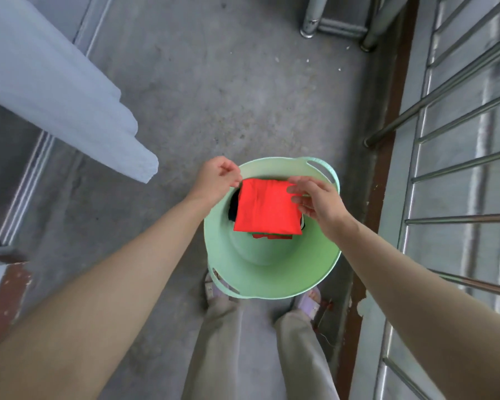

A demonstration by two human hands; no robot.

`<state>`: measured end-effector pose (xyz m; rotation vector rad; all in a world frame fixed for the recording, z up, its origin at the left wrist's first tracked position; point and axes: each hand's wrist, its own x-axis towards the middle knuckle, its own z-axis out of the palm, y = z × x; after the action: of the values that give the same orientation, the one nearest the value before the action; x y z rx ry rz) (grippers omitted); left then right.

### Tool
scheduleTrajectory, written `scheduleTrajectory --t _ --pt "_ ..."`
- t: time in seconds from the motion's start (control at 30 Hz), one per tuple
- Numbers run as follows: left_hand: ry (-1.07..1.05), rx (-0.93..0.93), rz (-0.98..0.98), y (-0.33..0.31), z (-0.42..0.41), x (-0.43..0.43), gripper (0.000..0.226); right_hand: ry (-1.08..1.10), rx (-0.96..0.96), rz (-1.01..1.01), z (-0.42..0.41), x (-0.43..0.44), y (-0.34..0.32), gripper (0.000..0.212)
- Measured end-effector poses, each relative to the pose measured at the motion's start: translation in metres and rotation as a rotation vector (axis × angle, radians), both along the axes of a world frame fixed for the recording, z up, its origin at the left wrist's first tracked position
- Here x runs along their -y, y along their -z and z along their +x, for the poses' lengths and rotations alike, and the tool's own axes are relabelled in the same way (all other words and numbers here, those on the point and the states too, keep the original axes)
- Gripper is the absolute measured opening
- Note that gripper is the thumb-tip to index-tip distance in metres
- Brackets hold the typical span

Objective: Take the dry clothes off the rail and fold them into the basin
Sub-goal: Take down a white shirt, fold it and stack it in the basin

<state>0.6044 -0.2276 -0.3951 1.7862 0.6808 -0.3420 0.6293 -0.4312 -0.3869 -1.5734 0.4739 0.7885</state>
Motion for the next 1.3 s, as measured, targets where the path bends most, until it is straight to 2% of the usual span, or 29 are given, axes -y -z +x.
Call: scheduleTrajectory --t 0.13,0.27,0.47,0.77,1.03,1.17,1.3 --pt "-0.097 0.029 -0.031 -0.064 -0.023 -0.012 0.021 0.069 0.094 0.091 -0.017 -0.013 -0.055 0.021" --pt "-0.133 0.067 0.008 -0.124 -0.041 -0.028 0.018 0.033 0.093 0.164 -0.027 -0.035 -0.102 0.021" --pt "-0.159 0.157 0.115 -0.219 -0.061 -0.053 0.017 -0.267 0.221 0.176 -0.021 -0.065 -0.184 0.026" --pt "-0.321 0.366 0.206 -0.353 -0.098 -0.066 0.018 -0.532 0.519 0.324 -0.008 -0.097 -0.302 0.03" --pt "-0.374 0.544 0.413 -0.474 -0.121 -0.091 0.018 -0.665 0.814 0.431 -0.014 -0.143 -0.417 0.033" --pt "-0.381 0.646 0.529 -0.528 -0.121 -0.109 0.009 -0.693 0.96 0.453 -0.014 -0.17 -0.475 0.032" --pt "-0.416 0.817 0.686 -0.578 -0.113 -0.14 0.015 -0.673 1.052 0.49 -0.01 -0.205 -0.531 0.027"
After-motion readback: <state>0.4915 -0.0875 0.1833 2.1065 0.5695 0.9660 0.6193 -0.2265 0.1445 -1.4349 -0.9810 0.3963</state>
